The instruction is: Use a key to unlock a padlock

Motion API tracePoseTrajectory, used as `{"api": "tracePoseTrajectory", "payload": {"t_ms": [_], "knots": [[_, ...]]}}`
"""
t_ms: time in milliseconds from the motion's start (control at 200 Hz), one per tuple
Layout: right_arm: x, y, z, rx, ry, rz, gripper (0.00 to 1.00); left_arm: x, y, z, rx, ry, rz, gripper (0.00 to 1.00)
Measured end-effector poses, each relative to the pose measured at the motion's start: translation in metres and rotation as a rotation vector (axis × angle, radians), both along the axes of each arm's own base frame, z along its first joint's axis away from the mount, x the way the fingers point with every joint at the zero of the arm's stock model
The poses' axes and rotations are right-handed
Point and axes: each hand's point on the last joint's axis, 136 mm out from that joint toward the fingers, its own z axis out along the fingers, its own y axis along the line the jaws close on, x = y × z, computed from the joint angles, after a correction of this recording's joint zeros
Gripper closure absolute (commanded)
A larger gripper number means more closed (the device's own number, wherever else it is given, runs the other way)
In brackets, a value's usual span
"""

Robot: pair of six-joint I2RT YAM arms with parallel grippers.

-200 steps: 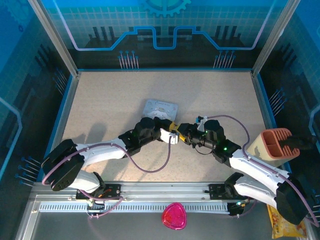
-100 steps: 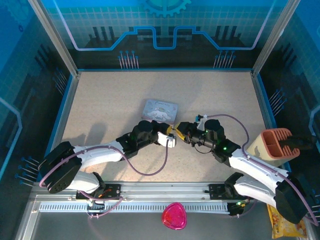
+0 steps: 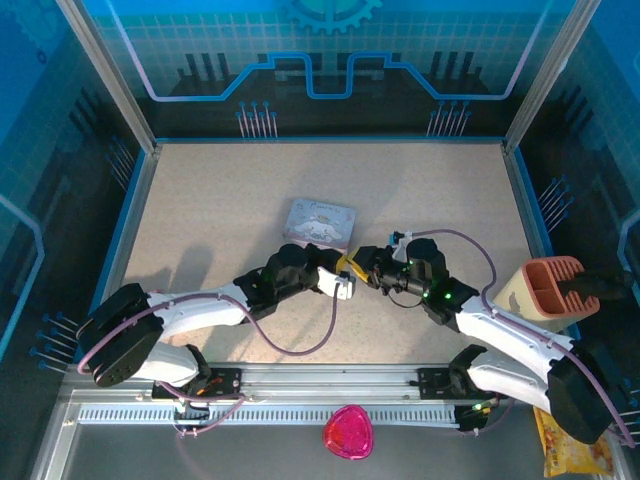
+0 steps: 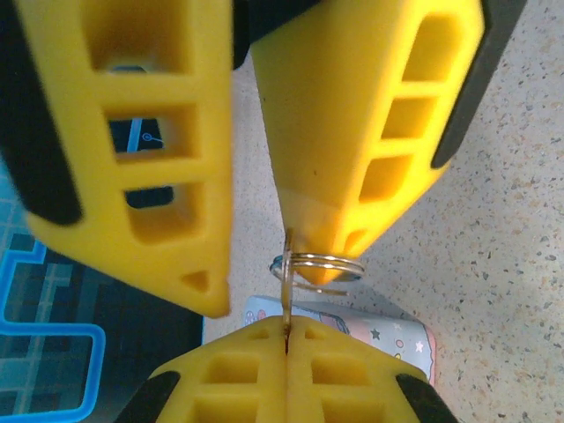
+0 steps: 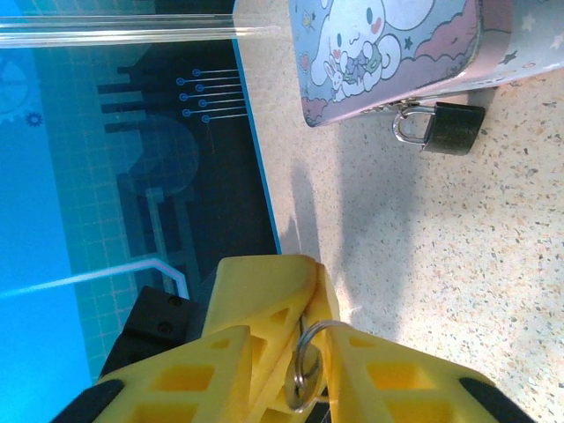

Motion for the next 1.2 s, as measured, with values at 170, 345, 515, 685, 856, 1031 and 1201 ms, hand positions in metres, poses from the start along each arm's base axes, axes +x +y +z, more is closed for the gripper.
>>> {"api": "tracePoseTrajectory", "payload": {"t_ms": [170,345,515,685,856,1031,1201], "knots": [[0.0,0.0,-0.002,-0.004,0.005,0.001,0.81,-0.003,-0.002,0.0,-0.001,-0.001,-0.008,1.0],[0.0,0.0,-0.004,-0.01,0.009,0.001,0.92,-0.002,-0.001,0.0,-0.008,0.003,0.0,1.0],[0.001,-0.001,-0.004,-0.014,0.002,-0.001,1.0,-0.001,-0.001,0.001,-0.028,0.021,0.018,0.93],[0.002,-0.002,-0.001,-0.022,-0.023,0.0,1.0,0.002,0.002,0.011,-0.124,0.074,0.077,0.7],[0.01,-0.007,0.006,-0.051,-0.108,-0.014,1.0,-0.009,0.017,0.054,-0.379,0.204,0.154,0.63],[0.02,-0.005,0.015,-0.079,-0.228,-0.01,1.0,-0.021,0.041,0.107,-0.732,0.404,0.234,0.57],[0.026,0.005,0.027,-0.089,-0.354,-0.003,1.0,-0.013,0.067,0.1,-0.994,0.736,0.422,0.61]]}}
